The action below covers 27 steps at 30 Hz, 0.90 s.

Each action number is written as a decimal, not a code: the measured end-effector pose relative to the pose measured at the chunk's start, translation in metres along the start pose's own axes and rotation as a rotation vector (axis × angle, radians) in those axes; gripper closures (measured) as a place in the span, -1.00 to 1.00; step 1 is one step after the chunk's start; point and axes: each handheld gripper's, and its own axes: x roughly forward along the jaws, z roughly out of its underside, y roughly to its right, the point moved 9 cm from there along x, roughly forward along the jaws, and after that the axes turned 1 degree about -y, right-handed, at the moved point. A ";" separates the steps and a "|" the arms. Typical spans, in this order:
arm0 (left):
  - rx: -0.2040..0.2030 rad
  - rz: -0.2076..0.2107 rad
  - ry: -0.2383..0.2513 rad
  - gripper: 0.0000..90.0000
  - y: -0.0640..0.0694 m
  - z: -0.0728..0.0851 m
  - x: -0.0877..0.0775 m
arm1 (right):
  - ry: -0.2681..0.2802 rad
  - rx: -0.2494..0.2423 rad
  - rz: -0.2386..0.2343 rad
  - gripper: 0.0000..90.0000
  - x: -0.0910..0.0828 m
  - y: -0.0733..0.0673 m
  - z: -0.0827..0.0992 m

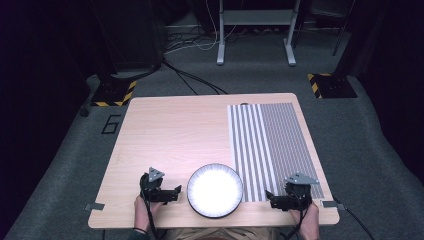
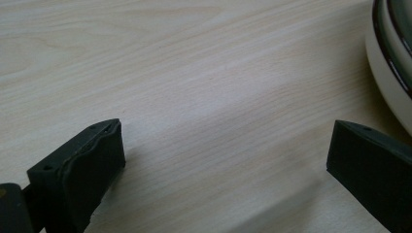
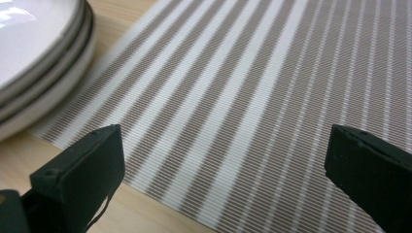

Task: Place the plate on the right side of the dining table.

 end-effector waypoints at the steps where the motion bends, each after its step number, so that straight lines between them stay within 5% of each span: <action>1: -0.001 0.005 0.003 -1.00 0.002 0.000 0.000 | 0.001 -0.002 -0.007 -1.00 0.000 -0.003 -0.002; 8: -0.012 0.016 0.019 -1.00 0.011 -0.001 0.001 | 0.047 -0.004 -0.073 -0.97 0.003 -0.035 -0.016; 16: 0.018 0.000 0.018 -1.00 0.020 0.000 0.001 | 0.010 -0.061 -0.135 -1.00 0.015 -0.065 -0.022; 27: -0.005 0.052 0.034 -1.00 0.020 0.000 0.000 | -0.003 -0.096 -0.225 -1.00 0.023 -0.094 -0.029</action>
